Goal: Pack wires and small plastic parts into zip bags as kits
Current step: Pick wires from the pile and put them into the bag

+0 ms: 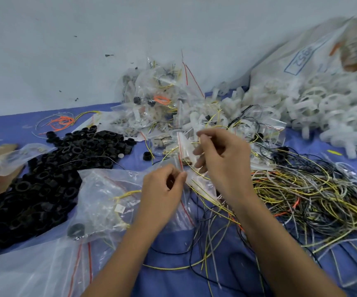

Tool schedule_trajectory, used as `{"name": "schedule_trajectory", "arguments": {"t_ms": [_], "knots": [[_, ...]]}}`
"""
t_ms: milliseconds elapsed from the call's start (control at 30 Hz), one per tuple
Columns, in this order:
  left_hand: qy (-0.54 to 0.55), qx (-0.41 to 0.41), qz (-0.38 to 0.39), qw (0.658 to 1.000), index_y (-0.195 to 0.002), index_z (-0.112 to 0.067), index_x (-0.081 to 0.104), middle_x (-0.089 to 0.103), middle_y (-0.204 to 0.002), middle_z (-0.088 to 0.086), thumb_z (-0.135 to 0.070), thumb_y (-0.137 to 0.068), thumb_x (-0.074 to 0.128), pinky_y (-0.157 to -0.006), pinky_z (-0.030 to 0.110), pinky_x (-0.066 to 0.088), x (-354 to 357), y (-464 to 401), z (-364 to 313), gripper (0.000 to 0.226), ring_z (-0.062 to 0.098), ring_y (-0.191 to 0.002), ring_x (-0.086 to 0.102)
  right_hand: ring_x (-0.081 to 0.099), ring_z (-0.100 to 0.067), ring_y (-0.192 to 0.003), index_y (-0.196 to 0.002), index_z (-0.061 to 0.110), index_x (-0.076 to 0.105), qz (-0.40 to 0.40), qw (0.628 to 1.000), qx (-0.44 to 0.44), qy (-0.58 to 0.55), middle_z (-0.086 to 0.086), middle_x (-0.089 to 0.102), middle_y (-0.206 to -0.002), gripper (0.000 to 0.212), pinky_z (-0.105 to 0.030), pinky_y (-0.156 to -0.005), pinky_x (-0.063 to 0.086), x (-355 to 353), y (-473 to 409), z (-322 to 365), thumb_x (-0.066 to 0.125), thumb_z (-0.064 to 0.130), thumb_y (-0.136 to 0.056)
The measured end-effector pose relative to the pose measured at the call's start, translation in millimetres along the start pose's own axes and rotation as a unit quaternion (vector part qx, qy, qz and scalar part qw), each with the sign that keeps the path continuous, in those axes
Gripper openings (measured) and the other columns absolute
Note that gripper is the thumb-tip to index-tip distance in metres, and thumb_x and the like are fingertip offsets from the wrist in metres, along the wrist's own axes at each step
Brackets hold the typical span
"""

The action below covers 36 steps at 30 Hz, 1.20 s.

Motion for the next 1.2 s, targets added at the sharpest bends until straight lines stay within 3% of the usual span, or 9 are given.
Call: {"name": "schedule_trajectory", "arguments": {"t_ms": [133, 300, 467, 567, 667, 733, 833, 1000, 1200], "knots": [[-0.020, 0.013, -0.015, 1.000, -0.061, -0.023, 0.045, 0.040, -0.052, -0.007, -0.037, -0.096, 0.057, -0.054, 0.034, 0.034, 5.1, -16.5, -21.1, 0.039, 0.011, -0.052, 0.039, 0.066, -0.015, -0.046, -0.090, 0.018, 0.071, -0.063, 0.990, -0.043, 0.118, 0.002, 0.070, -0.062, 0.015, -0.027, -0.045, 0.051, -41.2, -42.6, 4.6, 0.059, 0.021, -0.098], [-0.012, 0.037, -0.062, 0.997, -0.064, -0.018, 0.049, 0.045, -0.056, -0.007, -0.032, -0.097, 0.056, -0.055, 0.035, 0.035, 30.2, -49.2, -53.4, 0.037, 0.013, -0.056, 0.044, 0.069, -0.029, -0.087, -0.103, 0.014, 0.076, -0.081, 0.919, -0.038, 0.384, -0.008, 0.076, -0.091, 0.019, -0.031, -0.074, 0.049, -80.1, -107.5, -26.3, 0.059, 0.015, -0.094], [-0.083, 0.082, -0.002, 0.993, -0.093, -0.020, 0.064, 0.063, -0.096, -0.003, -0.036, -0.097, 0.054, -0.082, 0.036, 0.044, 82.1, -88.4, -72.6, 0.019, 0.019, -0.096, 0.054, 0.049, -0.036, -0.120, -0.132, 0.021, 0.065, 0.130, 0.817, -0.048, 0.559, -0.011, 0.063, -0.128, 0.056, -0.045, -0.097, 0.047, -73.6, -156.3, -71.3, 0.050, -0.009, -0.088], [-0.143, 0.071, 0.115, 0.981, -0.138, -0.012, 0.056, 0.053, -0.141, 0.007, -0.046, -0.103, 0.047, -0.114, 0.041, 0.035, 127.2, -109.9, -69.4, 0.050, 0.024, -0.134, 0.040, 0.042, -0.032, -0.130, -0.134, 0.027, 0.066, 0.261, 0.759, -0.069, 0.592, -0.007, 0.057, -0.141, 0.051, -0.043, -0.108, 0.040, -63.4, -162.2, -90.3, 0.055, -0.001, -0.092], [-0.172, 0.051, 0.240, 0.954, -0.159, -0.010, 0.029, 0.029, -0.165, 0.009, -0.056, -0.105, 0.037, -0.126, 0.043, 0.019, 165.1, -108.0, -56.2, 0.071, 0.026, -0.153, 0.021, 0.051, -0.027, -0.122, -0.119, 0.031, 0.074, 0.250, 0.781, -0.044, 0.571, -0.010, 0.062, -0.124, 0.034, -0.035, -0.098, 0.046, -72.4, -170.7, -95.9, 0.064, 0.012, -0.092], [-0.190, 0.048, 0.275, 0.941, -0.157, -0.012, 0.033, 0.035, -0.162, 0.009, -0.057, -0.105, 0.038, -0.122, 0.045, 0.027, 177.1, -99.5, -44.9, 0.069, 0.028, -0.150, 0.029, 0.054, -0.027, -0.119, -0.115, 0.032, 0.075, 0.240, 0.790, -0.040, 0.562, -0.010, 0.062, -0.117, 0.031, -0.036, -0.097, 0.048, -77.8, -172.6, -97.0, 0.069, 0.016, -0.090], [-0.193, 0.031, 0.251, 0.948, -0.136, -0.014, 0.056, 0.059, -0.135, 0.009, -0.058, -0.103, 0.038, -0.102, 0.045, 0.047, 170.6, -95.1, -35.8, 0.058, 0.029, -0.125, 0.053, 0.056, -0.028, -0.114, -0.113, 0.032, 0.075, 0.250, 0.791, -0.060, 0.556, -0.008, 0.065, -0.113, 0.029, -0.042, -0.098, 0.049, -82.4, -169.9, -92.6, 0.075, 0.021, -0.087], [-0.221, 0.043, 0.255, 0.940, -0.125, -0.011, 0.063, 0.064, -0.120, 0.011, -0.054, -0.104, 0.039, -0.094, 0.044, 0.049, 161.0, -89.1, -32.3, 0.053, 0.030, -0.114, 0.057, 0.054, -0.026, -0.107, -0.107, 0.028, 0.079, 0.212, 0.785, -0.116, 0.570, -0.003, 0.072, -0.107, 0.019, -0.040, -0.082, 0.051, -85.9, -158.8, -77.7, 0.072, 0.028, -0.089], [-0.174, 0.046, 0.214, 0.960, -0.132, -0.010, 0.061, 0.060, -0.129, 0.007, -0.045, -0.106, 0.046, -0.100, 0.039, 0.043, 150.2, -81.5, -40.2, 0.046, 0.026, -0.121, 0.053, 0.066, -0.032, -0.082, -0.095, 0.009, 0.080, 0.041, 0.877, -0.083, 0.472, -0.013, 0.076, -0.084, 0.017, -0.044, -0.074, 0.054, -108.2, -139.4, -49.1, 0.069, 0.022, -0.093]]}}
Point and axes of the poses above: each hand's wrist, its own y-axis away from the middle knuckle, its own x-axis out of the palm, z = x × y, the point moved 8 cm from there along -y, towards the middle knuckle
